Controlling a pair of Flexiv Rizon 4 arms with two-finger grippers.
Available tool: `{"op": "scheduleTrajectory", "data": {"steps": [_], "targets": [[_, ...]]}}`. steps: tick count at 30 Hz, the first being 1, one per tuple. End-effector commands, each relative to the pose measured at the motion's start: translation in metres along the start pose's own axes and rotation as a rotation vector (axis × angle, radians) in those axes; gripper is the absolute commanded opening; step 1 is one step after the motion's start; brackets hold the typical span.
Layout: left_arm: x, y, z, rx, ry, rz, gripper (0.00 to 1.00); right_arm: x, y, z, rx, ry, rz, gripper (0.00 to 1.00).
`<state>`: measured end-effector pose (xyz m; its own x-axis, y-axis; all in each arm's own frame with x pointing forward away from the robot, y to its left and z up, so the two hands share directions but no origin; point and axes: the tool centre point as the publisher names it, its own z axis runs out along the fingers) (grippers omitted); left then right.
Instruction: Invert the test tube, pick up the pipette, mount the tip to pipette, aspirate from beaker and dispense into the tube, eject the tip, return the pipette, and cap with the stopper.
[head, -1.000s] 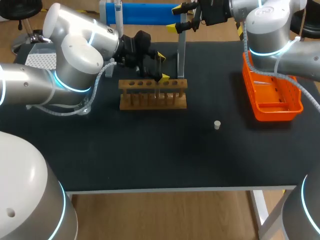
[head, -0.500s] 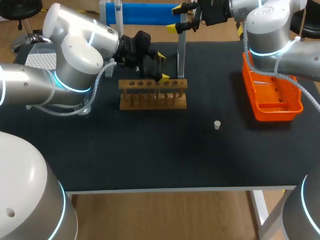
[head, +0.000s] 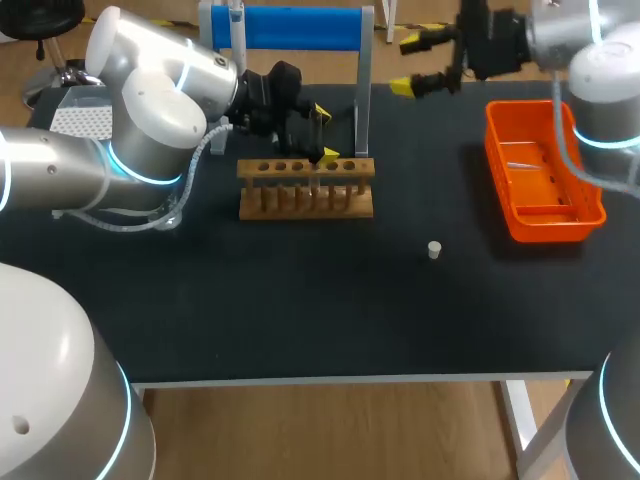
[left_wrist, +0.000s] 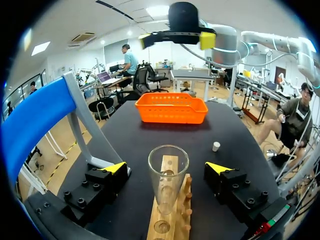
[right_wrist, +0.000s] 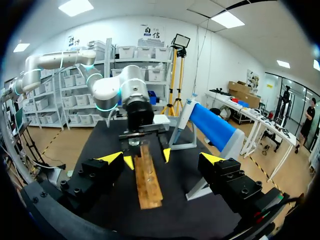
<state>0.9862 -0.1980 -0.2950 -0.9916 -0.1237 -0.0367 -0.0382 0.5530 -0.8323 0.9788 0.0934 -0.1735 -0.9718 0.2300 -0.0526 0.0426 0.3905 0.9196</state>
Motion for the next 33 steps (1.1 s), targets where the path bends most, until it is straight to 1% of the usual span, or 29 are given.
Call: {"op": "scheduleTrajectory", "data": {"steps": [1, 7, 9, 10, 12, 14, 15, 20, 24, 29, 31, 33], "targets": [[0.000, 0.000, 0.000, -0.001, 0.001, -0.001, 1.00, 0.061, -0.025, -0.060, -0.005, -0.077, 0.007, 1.00], [0.000, 0.000, 0.000, -0.001, 0.001, -0.001, 1.00, 0.088, -0.070, -0.068, 0.002, -0.113, 0.044, 1.00], [0.000, 0.000, 0.000, -0.001, 0.001, -0.001, 1.00, 0.095, -0.087, -0.066, 0.025, -0.111, 0.041, 1.00], [0.000, 0.000, 0.000, -0.001, 0.001, -0.001, 1.00, 0.097, -0.096, -0.066, 0.044, -0.124, 0.035, 1.00], [0.000, 0.000, 0.000, -0.001, 0.001, -0.001, 1.00, 0.102, -0.112, -0.065, 0.037, -0.124, 0.057, 1.00], [0.000, 0.000, 0.000, -0.001, 0.001, -0.001, 1.00, 0.106, -0.128, -0.063, 0.055, -0.148, 0.044, 1.00], [0.000, 0.000, 0.000, -0.001, 0.001, -0.001, 1.00, 0.108, -0.134, -0.063, 0.046, -0.153, 0.057, 1.00], [0.000, 0.000, 0.000, -0.001, 0.001, -0.001, 1.00, 0.114, -0.160, -0.058, 0.049, -0.184, 0.053, 1.00], [0.000, 0.000, 0.000, -0.001, 0.001, -0.001, 1.00, 0.117, -0.180, -0.050, 0.059, -0.181, 0.068, 1.00], [0.000, 0.000, 0.000, -0.001, 0.001, -0.001, 1.00, 0.124, -0.197, -0.042, 0.074, -0.159, 0.069, 1.00], [0.000, 0.000, 0.000, -0.001, 0.001, -0.001, 1.00, 0.126, -0.202, -0.040, 0.098, -0.153, 0.058, 1.00], [0.000, 0.000, 0.000, -0.001, 0.001, -0.001, 1.00, 0.128, -0.208, -0.038, 0.098, -0.149, 0.072, 1.00]]}}
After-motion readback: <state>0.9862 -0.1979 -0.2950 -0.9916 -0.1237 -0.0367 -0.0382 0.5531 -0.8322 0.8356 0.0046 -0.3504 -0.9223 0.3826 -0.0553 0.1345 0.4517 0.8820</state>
